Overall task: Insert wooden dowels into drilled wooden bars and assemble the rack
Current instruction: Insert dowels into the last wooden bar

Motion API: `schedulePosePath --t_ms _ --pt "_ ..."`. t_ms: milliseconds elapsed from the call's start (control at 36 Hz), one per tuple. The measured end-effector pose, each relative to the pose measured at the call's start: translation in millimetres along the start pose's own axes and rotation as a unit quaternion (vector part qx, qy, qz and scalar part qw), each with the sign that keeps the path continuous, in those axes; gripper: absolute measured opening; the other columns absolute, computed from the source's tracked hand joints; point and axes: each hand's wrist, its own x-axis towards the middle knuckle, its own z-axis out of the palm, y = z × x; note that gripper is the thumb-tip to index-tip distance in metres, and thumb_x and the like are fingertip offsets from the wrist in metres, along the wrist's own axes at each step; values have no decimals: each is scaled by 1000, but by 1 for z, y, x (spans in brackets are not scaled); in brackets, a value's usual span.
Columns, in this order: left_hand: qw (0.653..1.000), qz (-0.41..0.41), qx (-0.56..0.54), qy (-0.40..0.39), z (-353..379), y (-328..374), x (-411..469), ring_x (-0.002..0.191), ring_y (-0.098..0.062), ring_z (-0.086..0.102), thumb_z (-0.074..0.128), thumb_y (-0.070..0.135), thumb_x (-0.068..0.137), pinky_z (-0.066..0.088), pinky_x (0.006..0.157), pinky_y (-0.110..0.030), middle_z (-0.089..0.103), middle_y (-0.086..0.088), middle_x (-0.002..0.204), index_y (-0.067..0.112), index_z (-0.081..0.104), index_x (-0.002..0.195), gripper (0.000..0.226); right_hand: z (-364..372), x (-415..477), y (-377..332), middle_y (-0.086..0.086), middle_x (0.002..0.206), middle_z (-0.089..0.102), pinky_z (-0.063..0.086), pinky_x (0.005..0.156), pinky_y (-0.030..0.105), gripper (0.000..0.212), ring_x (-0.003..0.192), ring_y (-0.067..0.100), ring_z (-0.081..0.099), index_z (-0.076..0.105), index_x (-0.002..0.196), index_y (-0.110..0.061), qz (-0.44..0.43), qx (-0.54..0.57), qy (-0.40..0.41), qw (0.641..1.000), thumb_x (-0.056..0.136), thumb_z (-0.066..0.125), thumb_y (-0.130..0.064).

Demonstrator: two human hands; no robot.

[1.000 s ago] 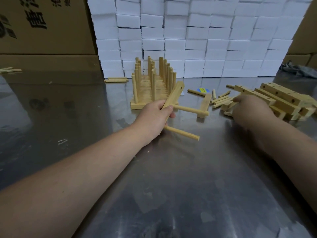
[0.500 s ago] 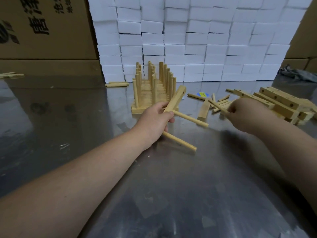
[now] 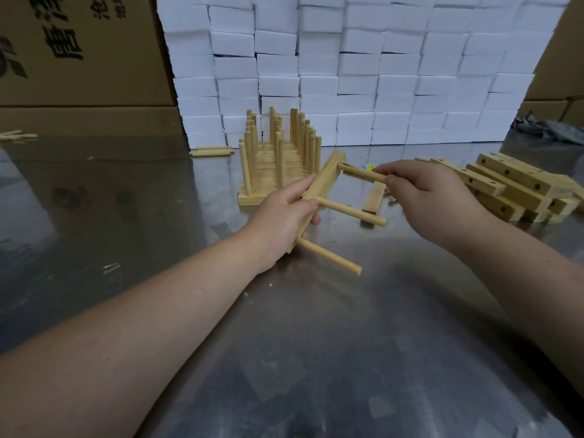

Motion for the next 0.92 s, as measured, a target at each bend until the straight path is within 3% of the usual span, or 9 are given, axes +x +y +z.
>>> schedulePosePath --t_ms 139,333,417,694,778,861,917 --pt "1000 3 9 -1 0 0 0 65 -8 50 46 15 95 45 58 -25 54 8 61 33 49 133 42 3 1 3 -4 73 61 39 49 25 28 50 6 48 62 112 -29 5 -28 0 1000 95 40 -24" --pt "1000 15 24 3 0 1 -2 63 -9 49 43 24 99 45 59 -24 52 4 66 35 50 132 36 3 0 0 -4 74 58 43 61 26 25 69 17 55 62 111 -23 -24 -30 11 999 96 42 -23" --pt "999 21 40 -3 -1 2 -3 65 -13 47 42 24 99 44 61 -27 52 4 66 34 48 134 37 1 -1 -2 -6 72 55 41 61 23 26 66 10 50 61 113 -20 -32 -43 29 998 97 41 -22" --pt "997 21 77 -3 0 5 -5 58 -7 45 40 25 99 43 54 -16 52 5 67 34 44 137 38 2 -3 -6 -4 73 57 47 64 30 22 70 16 55 59 110 -26 -41 -48 5 998 96 42 -23" --pt "996 25 82 -6 0 6 -6 58 -8 45 39 25 100 43 57 -20 51 5 67 41 50 126 32 4 -2 -3 -8 64 52 38 49 27 15 57 8 49 54 101 -34 -45 -47 -2 998 96 43 -25" --pt "995 25 92 -9 0 6 -6 61 -11 46 39 27 99 44 61 -27 53 5 69 51 54 97 28 6 -1 0 -7 62 50 33 49 25 18 53 8 44 58 106 -27 -37 -50 -3 998 95 44 -24" --pt "995 26 95 -9 0 6 -6 62 -12 47 40 28 99 44 63 -29 53 7 69 51 54 89 29 6 -1 0 -7 62 50 32 48 26 21 54 9 44 59 110 -25 -32 -52 3 998 95 44 -23"
